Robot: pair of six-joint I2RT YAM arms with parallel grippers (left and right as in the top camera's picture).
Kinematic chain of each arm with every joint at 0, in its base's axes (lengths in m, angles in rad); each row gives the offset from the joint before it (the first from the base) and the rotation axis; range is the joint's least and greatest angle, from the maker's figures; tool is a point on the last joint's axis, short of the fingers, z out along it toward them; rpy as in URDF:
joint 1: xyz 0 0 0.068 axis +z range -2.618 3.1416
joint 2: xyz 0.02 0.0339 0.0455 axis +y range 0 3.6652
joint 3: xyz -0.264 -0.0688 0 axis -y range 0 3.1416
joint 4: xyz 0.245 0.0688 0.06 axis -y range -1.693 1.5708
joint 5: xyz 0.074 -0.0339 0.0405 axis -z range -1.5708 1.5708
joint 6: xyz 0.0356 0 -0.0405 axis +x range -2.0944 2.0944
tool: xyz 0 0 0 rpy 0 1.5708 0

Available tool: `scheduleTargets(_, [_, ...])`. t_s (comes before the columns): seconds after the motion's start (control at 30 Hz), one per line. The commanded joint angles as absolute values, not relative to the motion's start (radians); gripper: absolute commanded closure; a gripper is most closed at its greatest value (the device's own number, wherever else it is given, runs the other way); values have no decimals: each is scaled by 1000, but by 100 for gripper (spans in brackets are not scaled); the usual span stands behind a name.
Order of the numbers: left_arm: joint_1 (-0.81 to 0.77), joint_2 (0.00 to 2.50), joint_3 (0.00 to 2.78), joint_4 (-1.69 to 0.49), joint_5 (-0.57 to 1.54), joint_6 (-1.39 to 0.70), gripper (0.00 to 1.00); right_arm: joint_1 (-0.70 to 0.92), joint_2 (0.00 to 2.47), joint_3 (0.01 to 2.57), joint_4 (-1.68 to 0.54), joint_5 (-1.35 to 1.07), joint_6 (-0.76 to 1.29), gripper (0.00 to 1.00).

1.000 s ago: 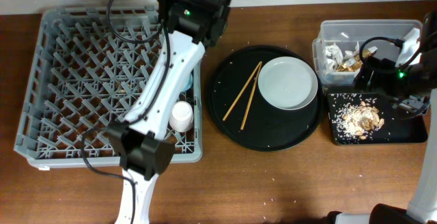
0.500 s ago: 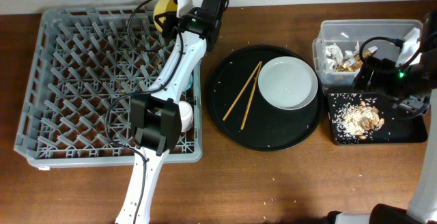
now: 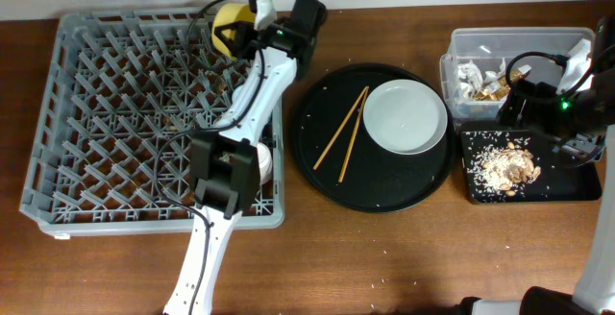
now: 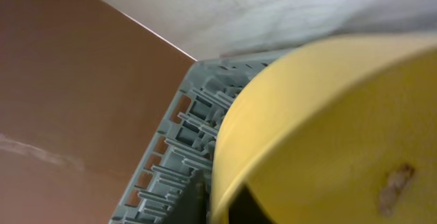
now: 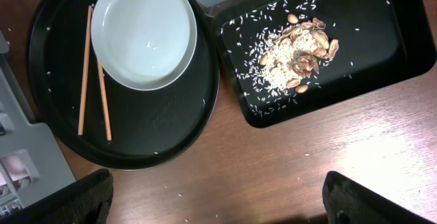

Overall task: Sort waste into correct bins and load items into the dishwasher rack
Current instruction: 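Stand the yellow bowl upright in the rack's back row with the left gripper, then grasp the white plate edge with the left gripper and lift it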

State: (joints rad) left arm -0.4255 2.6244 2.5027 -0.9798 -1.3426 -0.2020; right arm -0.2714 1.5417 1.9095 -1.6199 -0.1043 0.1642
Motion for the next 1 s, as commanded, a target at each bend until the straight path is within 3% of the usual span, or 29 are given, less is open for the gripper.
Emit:
scheduleTargets(0.0, [-475,2654,2501,-986,-1347,-176,66,-276,1544,1921,-1620,-89,162,2])
scheduleTargets(0.07, [-500,2654,2501,-1001,-1347,-158,53,-276,1544,1921,-1620,-89,162,2])
scheduleTargets(0.13, [-529,2654,2501,-1036,-1327,-158,34,-276,1544,1921,-1620,-89,162,1])
scheduleTargets(0.23, [-537,2653,2515,-1094,-1151,-124,27,-276,1544,1921,-1619,-89,162,2])
scheduleTargets(0.33, [-536,2653,2607,-1216,-996,-125,14,-276,1544,1921,-1619,-89,162,1])
scheduleTargets(0.43, [-539,2653,2732,-1290,-914,-125,13,-276,1544,1921,-1619,-89,162,2])
scheduleTargets(0.47, [-541,2653,2836,-1338,-847,-125,8,-276,1544,1921,-1619,-89,162,2])
scheduleTargets(0.53, [-541,2653,2993,-1399,-706,-125,7,-276,1544,1921,-1620,-89,162,2])
scheduleTargets(0.67, [-545,2637,3139,-1505,-190,-126,8,-276,1544,1921,-1620,-89,162,2])
scheduleTargets(0.73, [-551,2645,3115,-1530,66,-126,21,-276,1544,1921,-1620,-89,162,1])
scheduleTargets(0.77, [-564,2659,3080,-1551,91,-220,28,-276,1544,1921,-1619,-89,162,2])
scheduleTargets(0.97, [-651,2703,2888,-1510,64,-393,28,-276,1544,1921,-1620,-89,162,2])
